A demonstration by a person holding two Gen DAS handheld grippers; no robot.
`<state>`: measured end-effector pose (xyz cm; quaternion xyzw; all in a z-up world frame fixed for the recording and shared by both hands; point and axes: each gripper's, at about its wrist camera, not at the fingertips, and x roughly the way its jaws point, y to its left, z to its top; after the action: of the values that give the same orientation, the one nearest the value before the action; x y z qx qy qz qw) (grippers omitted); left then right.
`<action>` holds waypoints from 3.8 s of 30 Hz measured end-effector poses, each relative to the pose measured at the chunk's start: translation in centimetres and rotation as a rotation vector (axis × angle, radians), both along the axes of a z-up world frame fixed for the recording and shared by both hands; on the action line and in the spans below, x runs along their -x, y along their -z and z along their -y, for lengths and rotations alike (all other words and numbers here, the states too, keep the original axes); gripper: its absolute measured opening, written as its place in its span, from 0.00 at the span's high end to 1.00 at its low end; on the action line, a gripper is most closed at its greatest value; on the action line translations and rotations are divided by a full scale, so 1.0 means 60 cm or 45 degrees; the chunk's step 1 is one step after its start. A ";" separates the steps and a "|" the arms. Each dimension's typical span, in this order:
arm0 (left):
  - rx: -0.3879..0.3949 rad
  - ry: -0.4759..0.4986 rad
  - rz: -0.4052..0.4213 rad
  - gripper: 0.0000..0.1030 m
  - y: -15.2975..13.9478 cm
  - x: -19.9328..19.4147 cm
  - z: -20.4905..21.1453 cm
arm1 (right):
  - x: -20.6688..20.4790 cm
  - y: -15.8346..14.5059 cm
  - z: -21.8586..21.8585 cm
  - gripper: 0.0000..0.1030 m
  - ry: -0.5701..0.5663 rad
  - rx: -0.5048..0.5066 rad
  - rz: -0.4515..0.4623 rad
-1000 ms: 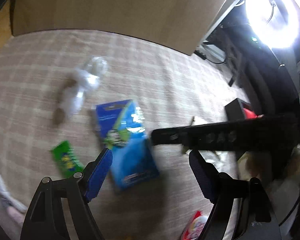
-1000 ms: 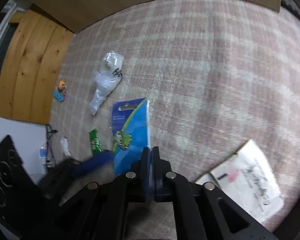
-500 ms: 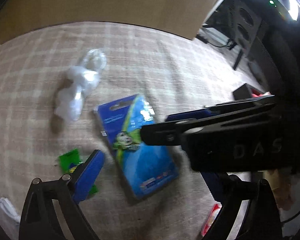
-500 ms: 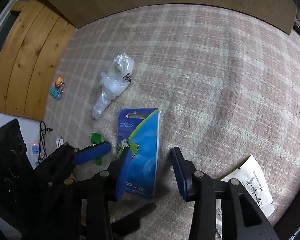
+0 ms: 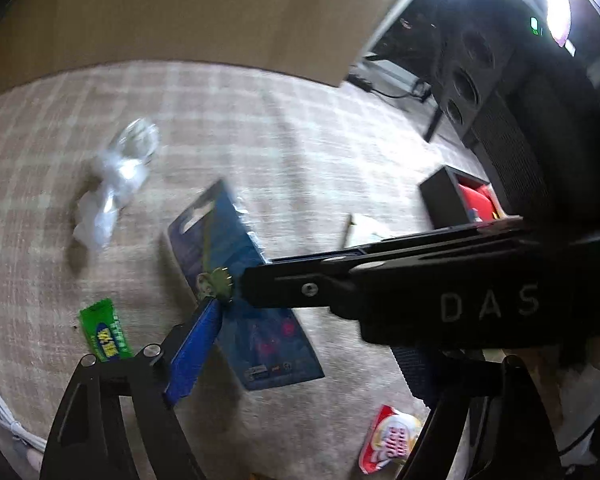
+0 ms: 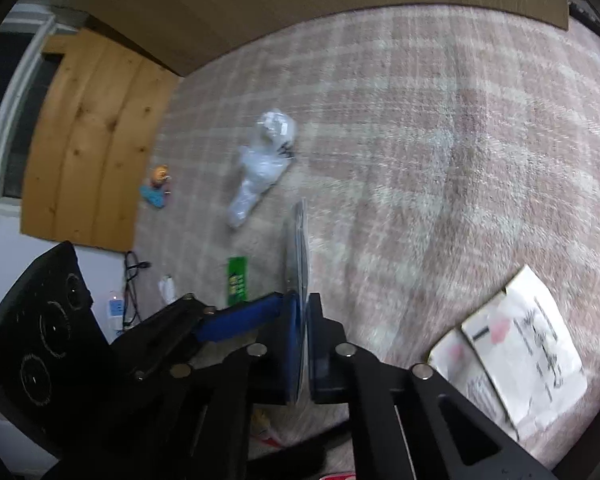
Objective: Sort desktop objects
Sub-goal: 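Close the right gripper on the blue card package and lift it, then carry the blue package into the black tray and release it, then grasp the clear plastic bag with the right gripper while the left grasps the pink bottle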
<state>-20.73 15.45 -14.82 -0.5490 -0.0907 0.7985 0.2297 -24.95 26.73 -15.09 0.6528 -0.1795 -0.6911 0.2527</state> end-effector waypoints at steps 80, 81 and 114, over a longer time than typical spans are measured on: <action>0.298 -0.283 -0.033 0.18 -0.086 -0.124 0.204 | -0.058 -0.162 -0.068 0.60 0.117 -0.346 -0.339; 0.298 -0.316 -0.015 0.19 -0.080 -0.129 0.223 | -0.046 -0.158 -0.053 0.60 0.092 -0.335 -0.337; 0.382 -0.623 0.223 0.58 0.014 -0.198 0.349 | 0.154 -0.010 0.174 0.52 -0.054 -0.492 -0.180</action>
<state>-8.86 -5.48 -15.65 -0.6055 -0.1209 0.7841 -0.0621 -34.20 16.31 -14.50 0.6429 -0.0115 -0.7512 0.1492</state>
